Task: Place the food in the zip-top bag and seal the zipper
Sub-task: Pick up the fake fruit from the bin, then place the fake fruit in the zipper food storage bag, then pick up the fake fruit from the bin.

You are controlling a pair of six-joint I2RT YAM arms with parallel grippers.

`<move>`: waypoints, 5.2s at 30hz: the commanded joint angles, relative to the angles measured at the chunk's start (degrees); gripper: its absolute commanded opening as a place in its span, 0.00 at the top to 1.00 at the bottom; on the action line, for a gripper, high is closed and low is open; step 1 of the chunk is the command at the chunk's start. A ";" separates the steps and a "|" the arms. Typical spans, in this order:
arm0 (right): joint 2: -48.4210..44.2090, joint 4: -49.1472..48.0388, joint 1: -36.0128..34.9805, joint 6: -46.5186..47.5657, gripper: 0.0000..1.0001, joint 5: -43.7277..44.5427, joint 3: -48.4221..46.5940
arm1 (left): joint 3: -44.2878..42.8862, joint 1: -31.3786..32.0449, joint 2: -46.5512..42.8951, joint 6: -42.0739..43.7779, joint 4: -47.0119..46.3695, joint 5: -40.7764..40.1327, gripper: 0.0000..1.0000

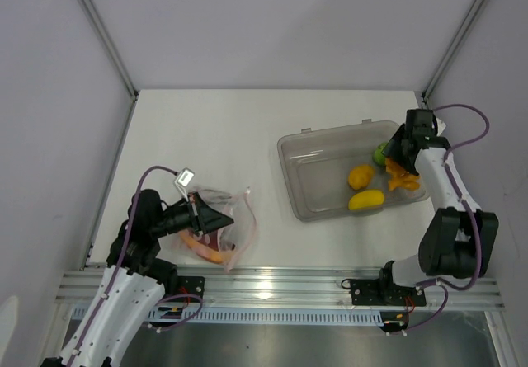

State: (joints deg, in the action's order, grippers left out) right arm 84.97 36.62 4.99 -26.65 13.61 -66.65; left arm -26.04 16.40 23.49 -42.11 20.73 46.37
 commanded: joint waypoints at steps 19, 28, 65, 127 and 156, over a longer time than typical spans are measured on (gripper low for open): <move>-27.75 -31.15 -44.88 -11.22 1.00 -45.60 4.51 | -13.50 0.30 -2.66 -0.96 12.93 -3.57 0.99; -26.08 -49.61 -62.99 -16.85 1.00 -44.72 8.29 | -16.93 0.30 -3.45 -5.61 10.83 -1.02 0.99; -20.90 -69.32 -72.67 -25.38 0.92 -18.88 18.49 | -11.66 0.30 -6.61 -25.22 -9.48 3.03 0.99; -23.45 14.00 -13.53 -12.45 0.01 -0.61 0.03 | -15.53 0.30 -4.33 -9.49 5.20 -3.39 1.00; 7.05 3.02 -9.56 -10.35 0.03 -7.98 -2.44 | -12.28 0.30 -4.15 -9.04 3.62 -1.55 0.99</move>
State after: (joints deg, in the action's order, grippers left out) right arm 90.70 44.12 -4.78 -38.24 7.99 -70.54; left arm -38.68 16.40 19.11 -52.38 26.22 43.79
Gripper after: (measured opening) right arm 0.978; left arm 0.005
